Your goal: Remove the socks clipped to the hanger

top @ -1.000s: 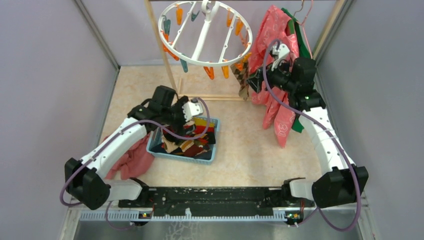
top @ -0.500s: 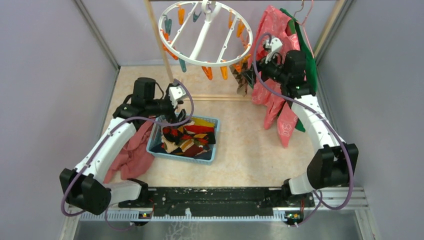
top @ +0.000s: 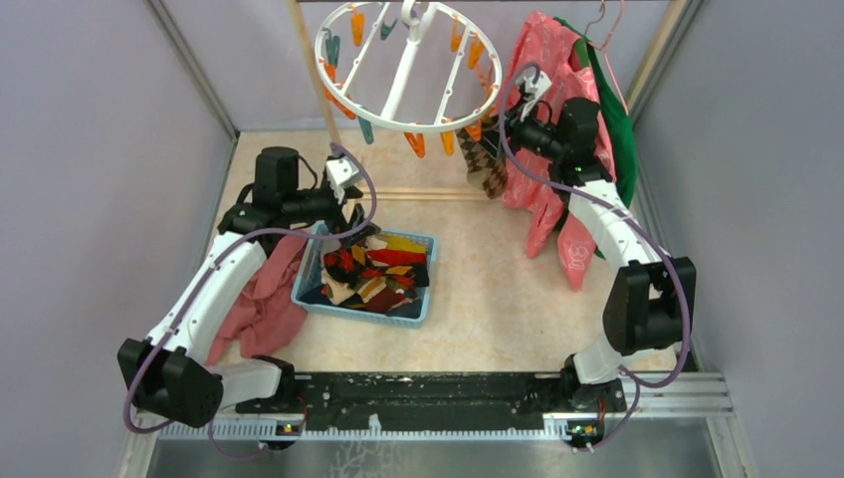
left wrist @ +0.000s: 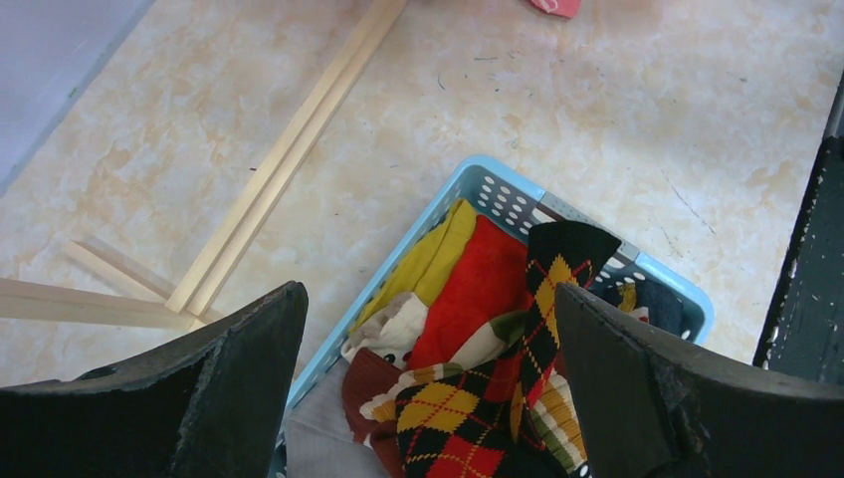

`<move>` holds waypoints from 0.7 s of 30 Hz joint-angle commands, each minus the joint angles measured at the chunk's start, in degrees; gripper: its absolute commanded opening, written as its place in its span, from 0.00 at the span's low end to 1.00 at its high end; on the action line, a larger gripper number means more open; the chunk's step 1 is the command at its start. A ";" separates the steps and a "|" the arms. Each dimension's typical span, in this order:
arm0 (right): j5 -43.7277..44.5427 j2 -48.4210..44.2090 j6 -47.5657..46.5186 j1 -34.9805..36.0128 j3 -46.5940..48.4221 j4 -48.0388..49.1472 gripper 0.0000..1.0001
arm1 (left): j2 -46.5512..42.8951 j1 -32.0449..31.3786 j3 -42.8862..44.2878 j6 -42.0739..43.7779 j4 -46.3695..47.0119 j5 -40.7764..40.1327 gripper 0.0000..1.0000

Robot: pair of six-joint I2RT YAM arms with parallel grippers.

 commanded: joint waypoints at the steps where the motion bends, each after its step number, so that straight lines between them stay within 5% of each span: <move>1: -5.92 -2.27 4.48 0.39 -1.52 9.37 0.41 | -0.61 0.70 1.41 -3.85 4.49 1.44 0.99; 4: -6.18 -3.99 5.75 0.42 -4.03 10.60 0.15 | -0.54 0.78 0.97 -5.73 6.40 2.41 0.99; 7: -6.47 -6.41 6.89 0.67 -6.33 11.35 0.00 | -0.30 0.78 0.14 -8.01 9.04 4.55 0.98; 21: -14.77 -13.12 16.92 6.03 -10.73 14.83 0.00 | 2.22 0.48 -5.64 -24.07 31.23 19.01 0.93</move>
